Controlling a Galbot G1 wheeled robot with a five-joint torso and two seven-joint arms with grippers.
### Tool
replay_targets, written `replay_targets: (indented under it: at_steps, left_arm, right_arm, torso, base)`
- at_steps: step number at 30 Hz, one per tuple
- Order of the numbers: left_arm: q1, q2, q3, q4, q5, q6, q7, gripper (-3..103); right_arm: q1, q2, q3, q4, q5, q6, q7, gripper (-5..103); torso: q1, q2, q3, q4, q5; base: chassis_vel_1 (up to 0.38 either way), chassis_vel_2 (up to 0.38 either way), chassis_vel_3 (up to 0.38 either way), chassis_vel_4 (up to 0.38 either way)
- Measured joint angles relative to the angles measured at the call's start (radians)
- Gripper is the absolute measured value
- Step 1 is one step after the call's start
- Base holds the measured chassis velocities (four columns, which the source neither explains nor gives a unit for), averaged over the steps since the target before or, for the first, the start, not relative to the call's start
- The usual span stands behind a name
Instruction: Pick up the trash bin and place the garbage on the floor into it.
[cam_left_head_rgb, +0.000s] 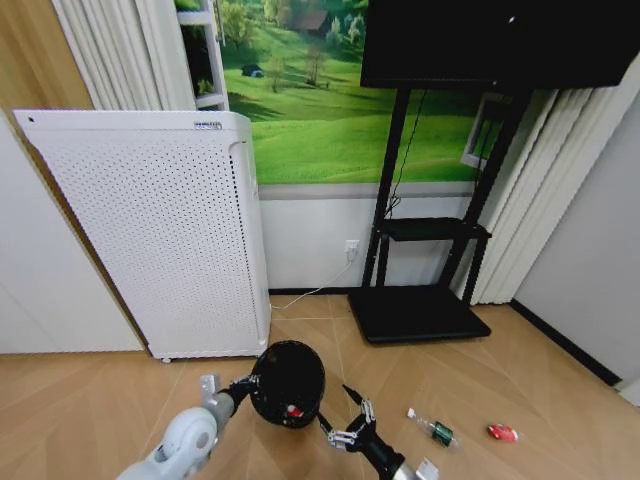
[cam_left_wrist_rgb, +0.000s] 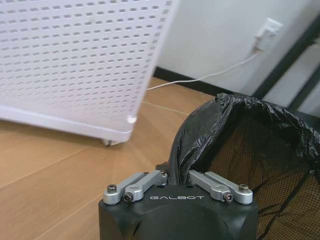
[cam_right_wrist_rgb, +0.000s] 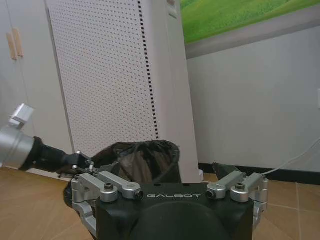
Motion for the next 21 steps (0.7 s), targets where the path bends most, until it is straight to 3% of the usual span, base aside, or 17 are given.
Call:
replay_targets:
  at_steps: [10, 14, 19, 21]
  left_arm:
    - [0.150, -0.044, -0.180, -0.042, -0.025, 0.035, -0.066, 3]
    - [0.210, -0.069, -0.259, -0.057, -0.063, 0.041, -0.084, 3]
    - [0.249, -0.090, -0.321, -0.067, -0.092, 0.041, -0.090, 3]
    - [0.270, -0.105, -0.357, -0.078, -0.104, 0.041, -0.092, 3]
  right_arm:
    - [0.048, 0.004, 0.002, -0.127, 0.002, 0.022, 0.056, 100]
    - [0.068, 0.008, 0.002, -0.172, -0.050, 0.001, 0.153, 100]
    - [0.068, 0.005, 0.004, -0.195, -0.076, -0.014, 0.204, 100]
    - [0.088, 0.006, 0.003, -0.223, -0.107, -0.040, 0.279, 100]
  torso:
    - [0.000, 0.000, 0.000, 0.0001, 0.0002]
    - [0.000, 0.000, 0.000, 0.0003, 0.0004]
    - [0.000, 0.000, 0.000, -0.0001, 0.0000]
    - [0.000, 0.000, 0.000, -0.0001, 0.0003]
  base:
    - [-0.147, -0.140, 0.131, 0.157]
    - [-0.215, -0.226, 0.240, 0.234]
    - [-0.222, -0.227, 0.243, 0.232]
    - [-0.184, -0.181, 0.187, 0.172]
